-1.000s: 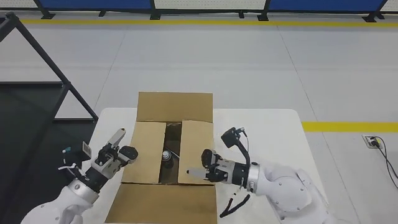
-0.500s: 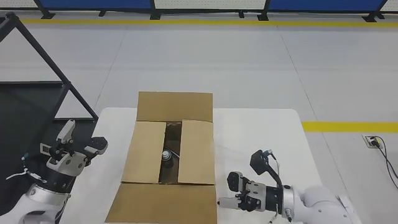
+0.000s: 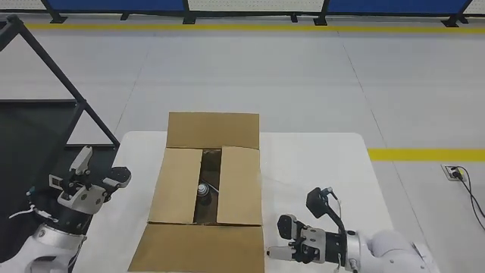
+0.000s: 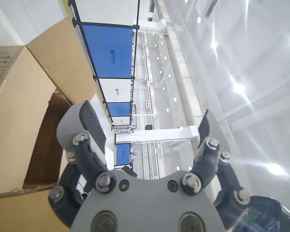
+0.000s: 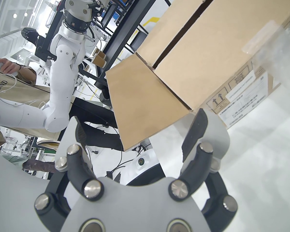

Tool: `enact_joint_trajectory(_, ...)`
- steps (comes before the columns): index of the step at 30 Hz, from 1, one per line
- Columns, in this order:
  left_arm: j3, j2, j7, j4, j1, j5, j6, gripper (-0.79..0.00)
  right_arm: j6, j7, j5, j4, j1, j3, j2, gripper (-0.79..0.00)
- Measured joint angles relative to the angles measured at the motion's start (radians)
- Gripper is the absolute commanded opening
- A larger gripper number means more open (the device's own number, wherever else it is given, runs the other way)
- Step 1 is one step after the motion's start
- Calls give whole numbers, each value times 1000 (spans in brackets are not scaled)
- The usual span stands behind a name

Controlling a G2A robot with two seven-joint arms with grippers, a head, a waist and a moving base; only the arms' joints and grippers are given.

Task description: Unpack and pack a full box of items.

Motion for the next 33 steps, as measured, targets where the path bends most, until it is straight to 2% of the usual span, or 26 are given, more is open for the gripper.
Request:
enact_joint_trajectory(4,26,7,-25,79,-80,41,16,0,-23,68,61,3,-37,18,14,0)
enact_joint_trajectory(8,57,18,-95,173,-179,103,29,0,-34,106,90,-6,-80,17,25,0)
enact_joint_trajectory(13,127,34,-202,341,-334,246,8,0,-30,59,79,-14,-126,-10,31,0)
enact_joint_trajectory(17,169,37,-234,439,-426,280,-3,0,-41,2,70,-27,-156,-18,35,0)
enact_joint_trajectory(20,171,37,-224,447,-432,288,-5,0,-25,-29,31,-41,-167,-13,37,0)
enact_joint_trajectory(29,171,37,-224,446,-431,285,-4,0,-25,-27,32,-40,-167,-13,37,0)
enact_joint_trajectory(33,194,34,-198,534,-493,244,37,0,-20,-41,30,-49,-168,-23,39,0)
